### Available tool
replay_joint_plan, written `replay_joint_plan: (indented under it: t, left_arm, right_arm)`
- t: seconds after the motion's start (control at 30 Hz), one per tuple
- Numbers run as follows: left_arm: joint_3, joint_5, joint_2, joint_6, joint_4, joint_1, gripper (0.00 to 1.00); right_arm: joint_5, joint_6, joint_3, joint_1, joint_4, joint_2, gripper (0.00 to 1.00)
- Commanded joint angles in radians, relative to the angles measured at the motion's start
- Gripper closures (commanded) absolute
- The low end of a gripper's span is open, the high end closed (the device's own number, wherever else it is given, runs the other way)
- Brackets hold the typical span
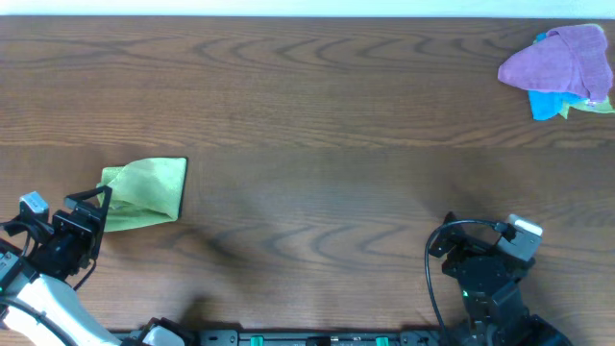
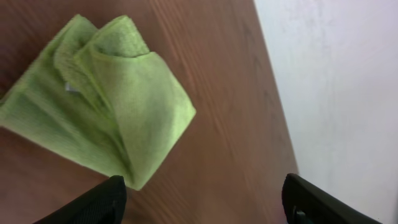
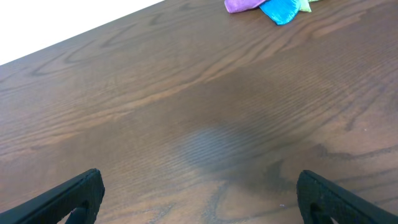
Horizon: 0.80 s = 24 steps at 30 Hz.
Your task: Fold the cloth
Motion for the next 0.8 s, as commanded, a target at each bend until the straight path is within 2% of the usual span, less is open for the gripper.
replay_joint_plan:
  t: [0.0,0.17,0.3,0.43,0.57,0.77]
  left_arm:
    - [0.009,-0.065,0.0,0.02,-0.011,-0.025,0.18]
    - [0.009,-0.222,0.0,-0.061,-0.032,-0.034,0.19]
    - [0.009,-0.324,0.022,-0.179,-0.015,-0.034,0.19]
    - [0.009,-0.333,0.068,-0.259,0.049,-0.034,0.21]
    - [0.009,-0.33,0.129,-0.346,0.148,-0.034,0.31]
    - [0.009,-0.33,0.209,-0.415,0.225,-0.085,0.32]
  right_arm:
    - [0.014,0.014,-0.001,-0.011,-0.001,-0.005,0.01]
    - [0.014,0.014,-0.001,-0.011,-0.002,-0.005,0.01]
    - [0.014,0.014,-0.001,-0.011,-0.002,-0.005,0.01]
    - [0.014,0.014,-0.001,-0.011,-0.002,-0.005,0.01]
    - [0.014,0.014,-0.001,-0.011,-0.001,-0.005,0.01]
    - [0.014,0.014,-0.001,-0.011,-0.001,-0.005,0.01]
